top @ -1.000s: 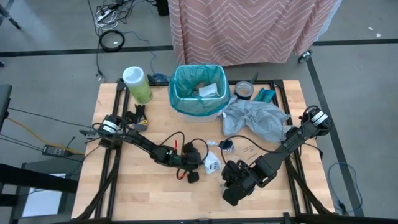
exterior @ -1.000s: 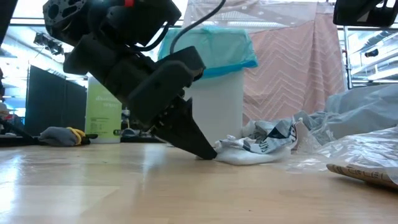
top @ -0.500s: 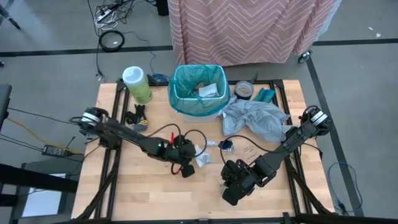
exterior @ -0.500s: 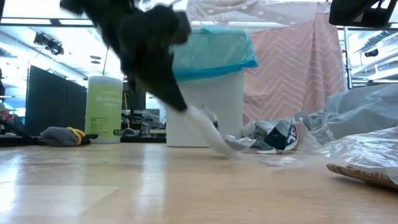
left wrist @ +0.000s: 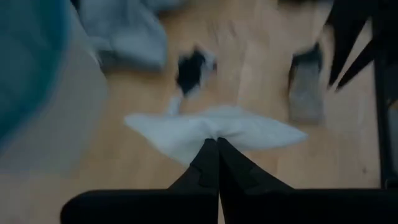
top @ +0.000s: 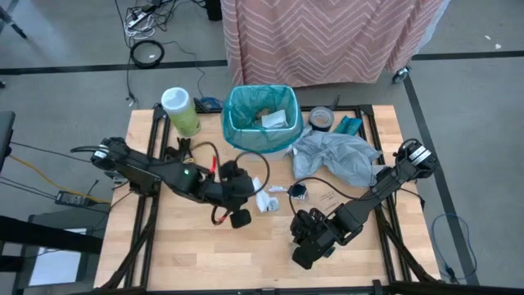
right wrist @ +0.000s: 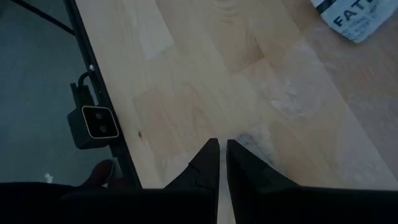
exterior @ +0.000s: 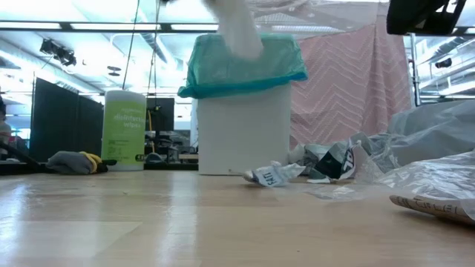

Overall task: Place trash/remove bag and relplace
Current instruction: Put the white tissue into the trash bin

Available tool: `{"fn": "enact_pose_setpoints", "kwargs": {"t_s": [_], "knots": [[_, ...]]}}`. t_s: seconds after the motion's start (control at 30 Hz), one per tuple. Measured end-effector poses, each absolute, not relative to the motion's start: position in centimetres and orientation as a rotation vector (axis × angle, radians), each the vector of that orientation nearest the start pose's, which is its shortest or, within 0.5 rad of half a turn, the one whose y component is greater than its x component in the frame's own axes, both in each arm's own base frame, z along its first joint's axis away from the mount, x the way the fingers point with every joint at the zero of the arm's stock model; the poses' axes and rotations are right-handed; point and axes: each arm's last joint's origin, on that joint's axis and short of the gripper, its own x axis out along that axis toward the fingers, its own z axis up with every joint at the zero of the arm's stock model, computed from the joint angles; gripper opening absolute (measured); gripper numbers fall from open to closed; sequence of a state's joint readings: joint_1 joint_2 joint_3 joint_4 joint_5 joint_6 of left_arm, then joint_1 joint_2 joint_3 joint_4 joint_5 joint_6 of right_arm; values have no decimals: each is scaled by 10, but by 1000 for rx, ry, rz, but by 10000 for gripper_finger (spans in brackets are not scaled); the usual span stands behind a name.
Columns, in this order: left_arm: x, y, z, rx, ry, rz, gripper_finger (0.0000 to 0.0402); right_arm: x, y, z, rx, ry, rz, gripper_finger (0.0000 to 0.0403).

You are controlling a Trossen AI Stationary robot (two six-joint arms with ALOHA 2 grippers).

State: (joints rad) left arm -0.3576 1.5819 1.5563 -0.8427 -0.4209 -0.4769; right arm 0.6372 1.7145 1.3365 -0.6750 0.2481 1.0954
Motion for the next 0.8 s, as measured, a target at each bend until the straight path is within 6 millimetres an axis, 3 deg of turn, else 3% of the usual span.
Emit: {"fn": "enact_pose_setpoints", "kwargs": {"t_s": [0.23, 0.4, 0.6, 0.8], "knots": [[309, -77, 422, 7, 591, 345, 0, 290, 204, 247, 537, 983, -219, 20], [307, -41, 455, 74, 512, 469, 0, 292, 203, 247, 539, 980, -223, 20], [306, 21, 466, 85, 515, 613, 0, 292, 202, 247, 540, 978, -227, 20], [308, 70, 457, 10, 575, 556, 0, 292, 202, 247, 518, 980, -215, 20]]}}
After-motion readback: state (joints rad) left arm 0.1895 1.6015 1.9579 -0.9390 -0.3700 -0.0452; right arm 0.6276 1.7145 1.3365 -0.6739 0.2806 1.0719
